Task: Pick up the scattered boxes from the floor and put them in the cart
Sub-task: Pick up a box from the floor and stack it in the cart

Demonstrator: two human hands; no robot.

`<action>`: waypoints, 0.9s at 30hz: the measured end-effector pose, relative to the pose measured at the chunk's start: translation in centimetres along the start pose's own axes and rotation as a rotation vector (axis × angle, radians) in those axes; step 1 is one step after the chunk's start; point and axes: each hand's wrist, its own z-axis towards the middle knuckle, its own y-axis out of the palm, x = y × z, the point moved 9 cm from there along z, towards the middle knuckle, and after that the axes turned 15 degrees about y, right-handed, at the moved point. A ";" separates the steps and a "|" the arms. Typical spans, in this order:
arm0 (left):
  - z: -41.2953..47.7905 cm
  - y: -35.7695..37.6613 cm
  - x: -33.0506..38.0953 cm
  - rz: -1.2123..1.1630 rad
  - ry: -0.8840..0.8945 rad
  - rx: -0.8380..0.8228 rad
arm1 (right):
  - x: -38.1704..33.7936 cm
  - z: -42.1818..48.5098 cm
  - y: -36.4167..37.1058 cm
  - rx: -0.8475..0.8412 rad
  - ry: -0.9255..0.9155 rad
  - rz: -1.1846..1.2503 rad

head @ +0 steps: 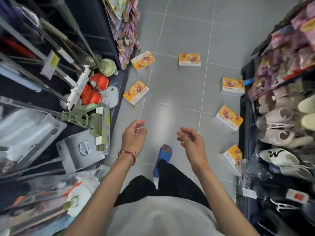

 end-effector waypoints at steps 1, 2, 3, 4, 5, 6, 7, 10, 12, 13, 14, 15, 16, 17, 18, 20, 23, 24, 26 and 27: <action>1.6 0.5 0.8 -0.004 0.004 0.000 | -1.6 1.0 0.3 -0.008 -0.002 -0.011; 3.3 1.0 1.6 -0.006 0.004 0.000 | -3.1 2.2 0.6 -0.011 -0.009 -0.028; 5.0 1.4 2.3 -0.012 0.002 0.003 | -4.8 3.3 0.8 -0.009 -0.022 -0.048; 6.6 1.8 3.0 -0.018 -0.002 0.010 | -6.5 4.5 1.1 -0.005 -0.032 -0.074; 8.3 2.0 3.6 -0.023 -0.002 0.017 | -8.1 5.7 1.5 -0.008 -0.042 -0.097; 10.0 2.3 4.2 -0.027 -0.001 0.023 | -9.7 6.9 2.0 -0.010 -0.047 -0.116; 11.8 2.4 4.7 -0.031 0.000 0.028 | -11.2 8.2 2.5 -0.013 -0.047 -0.130; 17.3 2.9 5.9 -0.052 -0.004 0.019 | -15.7 12.1 4.6 -0.028 -0.043 -0.173; 21.3 3.1 6.2 -0.067 -0.004 0.018 | -18.7 14.8 6.3 -0.044 -0.048 -0.199; 23.2 3.1 6.4 -0.076 -0.008 0.022 | -20.2 16.0 7.2 -0.048 -0.050 -0.210; 25.2 3.0 6.6 -0.085 -0.015 0.024 | -21.8 17.2 8.1 -0.050 -0.053 -0.217; 27.1 2.9 6.7 -0.093 -0.029 0.031 | -23.3 18.4 8.9 -0.054 -0.052 -0.220; 28.7 2.6 6.7 -0.106 -0.049 0.046 | -24.6 19.4 9.8 -0.058 -0.042 -0.226; 30.1 2.2 6.8 -0.122 -0.066 0.063 | -25.9 20.4 10.6 -0.062 -0.035 -0.232; 31.5 1.8 6.9 -0.132 -0.073 0.082 | -27.3 21.2 11.5 -0.070 -0.041 -0.236; 33.9 1.0 6.8 -0.129 -0.092 0.105 | -29.7 23.0 13.4 -0.108 -0.052 -0.261; 36.5 -0.3 6.8 -0.113 -0.130 0.158 | -32.4 25.5 15.7 -0.153 -0.043 -0.308; 37.2 -0.6 6.6 -0.123 -0.148 0.178 | -33.2 26.4 16.3 -0.162 -0.044 -0.329; 38.3 -1.0 6.3 -0.144 -0.182 0.221 | -34.5 28.2 17.4 -0.174 -0.031 -0.367; 38.7 -1.0 6.2 -0.148 -0.192 0.245 | -35.2 29.0 17.9 -0.192 -0.030 -0.384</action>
